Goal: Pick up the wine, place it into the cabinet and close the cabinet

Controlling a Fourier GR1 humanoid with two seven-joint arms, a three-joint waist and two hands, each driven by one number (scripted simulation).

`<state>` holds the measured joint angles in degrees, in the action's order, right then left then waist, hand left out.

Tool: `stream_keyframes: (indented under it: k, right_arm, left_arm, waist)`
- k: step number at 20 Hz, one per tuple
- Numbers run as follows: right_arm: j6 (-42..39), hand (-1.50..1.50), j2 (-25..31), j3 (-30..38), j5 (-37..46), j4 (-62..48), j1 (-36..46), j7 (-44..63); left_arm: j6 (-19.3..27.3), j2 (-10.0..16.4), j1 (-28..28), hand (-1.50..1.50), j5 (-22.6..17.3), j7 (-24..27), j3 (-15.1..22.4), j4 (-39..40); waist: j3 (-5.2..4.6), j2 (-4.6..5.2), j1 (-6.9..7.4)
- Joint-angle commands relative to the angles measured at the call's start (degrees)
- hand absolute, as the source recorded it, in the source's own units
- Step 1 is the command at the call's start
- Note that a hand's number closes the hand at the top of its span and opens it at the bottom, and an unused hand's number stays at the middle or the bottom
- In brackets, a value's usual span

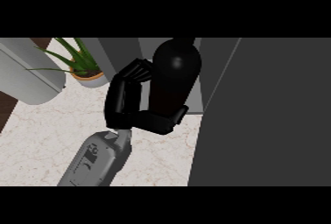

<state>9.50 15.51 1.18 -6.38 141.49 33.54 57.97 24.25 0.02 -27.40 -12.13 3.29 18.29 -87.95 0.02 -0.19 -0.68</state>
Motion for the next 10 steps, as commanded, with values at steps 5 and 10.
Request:
stream_keyframes:
  k: [5,10]
  right_arm:
    - [1.11,-1.50,1.42,1.87,-5.13,2.37,5.39,7.01]
    - [-0.37,-1.50,-1.30,0.51,-3.95,5.25,-3.00,2.01]
  left_arm:
    - [6.55,-0.01,-11.22,1.50,-1.22,-2.13,-1.33,9.21]
    - [5.98,0.61,-13.79,1.50,1.78,1.63,-1.58,15.28]
  waist:
    - [-0.06,0.06,-0.20]
    - [-0.01,0.15,-0.10]
